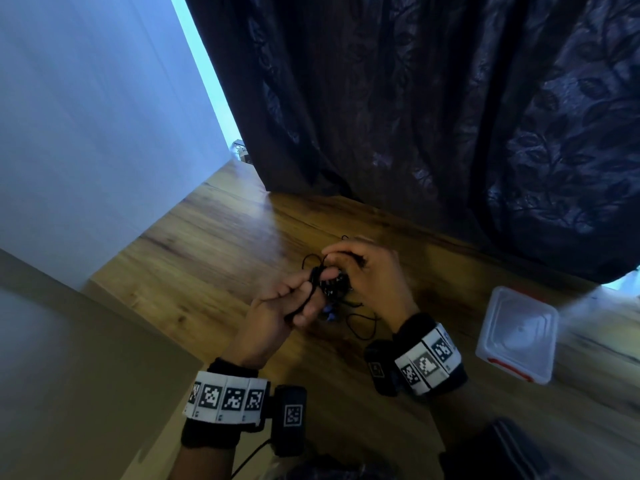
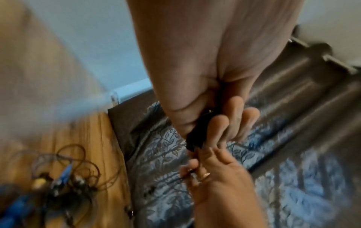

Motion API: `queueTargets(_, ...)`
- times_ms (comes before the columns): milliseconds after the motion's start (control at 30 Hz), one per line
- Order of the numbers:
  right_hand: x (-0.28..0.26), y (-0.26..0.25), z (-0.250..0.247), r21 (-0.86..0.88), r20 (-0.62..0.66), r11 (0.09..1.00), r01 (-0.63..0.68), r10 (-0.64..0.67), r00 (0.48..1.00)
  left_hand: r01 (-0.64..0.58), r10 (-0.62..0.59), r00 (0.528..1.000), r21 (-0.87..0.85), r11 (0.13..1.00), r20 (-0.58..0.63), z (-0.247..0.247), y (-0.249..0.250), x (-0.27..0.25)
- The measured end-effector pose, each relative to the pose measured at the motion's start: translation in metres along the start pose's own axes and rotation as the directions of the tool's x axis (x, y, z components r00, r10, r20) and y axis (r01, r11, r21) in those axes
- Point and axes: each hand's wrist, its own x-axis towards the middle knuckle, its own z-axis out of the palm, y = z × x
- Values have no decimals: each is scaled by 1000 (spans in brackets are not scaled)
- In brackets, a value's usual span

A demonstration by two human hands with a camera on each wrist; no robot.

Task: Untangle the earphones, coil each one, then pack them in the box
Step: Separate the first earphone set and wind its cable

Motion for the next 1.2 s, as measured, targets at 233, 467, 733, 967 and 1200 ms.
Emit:
queueTargets(233, -37, 6, 31, -8, 248, 995, -94, 94, 964, -159, 140, 974, -92, 983, -177, 9, -1, 18)
queueTargets(467, -54, -15, 12, -70, 445, 987, -143, 159, 881, -147, 370, 918, 744, 651, -142, 1, -15, 24)
queueTargets(733, -24, -21, -22, -250, 294, 959, 132, -54, 954, -22, 151, 981, 696, 718, -125, 12, -16, 15)
queueTargets(967, -4, -4, -23, -378, 282, 872, 313, -213, 935, 5, 4, 1000, 533, 846, -16, 15, -4, 16)
queueTargets(1200, -11, 6, -18, -200, 280, 931, 307, -246, 928, 52, -70, 997, 529, 847, 13, 3, -11, 18)
